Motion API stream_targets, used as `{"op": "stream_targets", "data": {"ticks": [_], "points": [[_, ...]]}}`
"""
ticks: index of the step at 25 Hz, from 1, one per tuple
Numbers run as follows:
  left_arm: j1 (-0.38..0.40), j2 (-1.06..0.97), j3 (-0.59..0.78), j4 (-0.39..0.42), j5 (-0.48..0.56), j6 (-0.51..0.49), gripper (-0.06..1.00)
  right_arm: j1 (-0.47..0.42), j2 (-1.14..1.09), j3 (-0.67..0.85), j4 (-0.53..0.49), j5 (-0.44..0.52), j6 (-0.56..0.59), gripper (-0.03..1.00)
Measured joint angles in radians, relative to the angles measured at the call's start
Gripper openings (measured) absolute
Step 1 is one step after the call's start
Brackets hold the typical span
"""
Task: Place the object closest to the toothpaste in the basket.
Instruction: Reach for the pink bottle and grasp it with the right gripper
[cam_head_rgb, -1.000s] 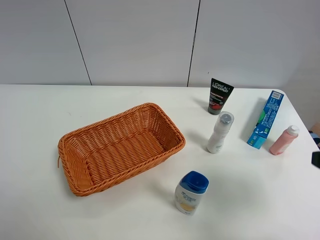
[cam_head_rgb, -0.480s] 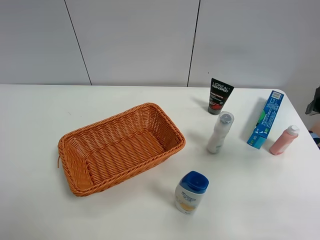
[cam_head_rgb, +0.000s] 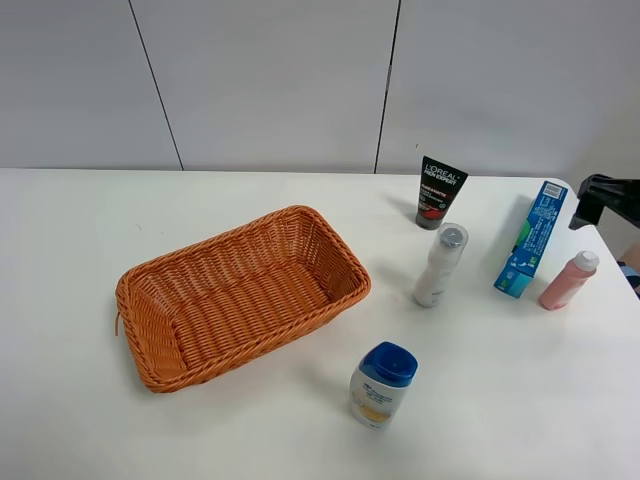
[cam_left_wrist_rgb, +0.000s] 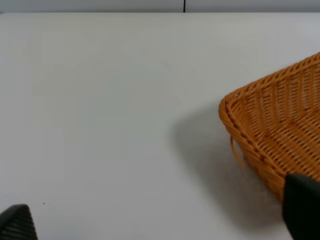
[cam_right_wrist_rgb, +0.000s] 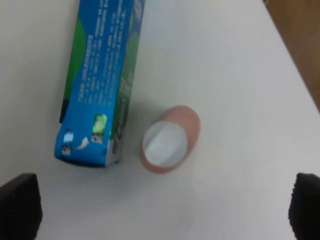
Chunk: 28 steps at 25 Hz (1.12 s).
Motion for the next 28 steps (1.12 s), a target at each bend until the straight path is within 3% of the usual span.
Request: {"op": "stream_targets", "data": {"ticks": [10,28], "points": [[0.0,0.0,0.0,0.0,0.0,0.0,0.99,0.0,0.204,-0.001,0.006,-0.107,0.048,0.99],[0.0,0.0,0.0,0.0,0.0,0.0,0.99,0.0,0.367,-0.002,0.0,-0.196,0.073,0.99]]}}
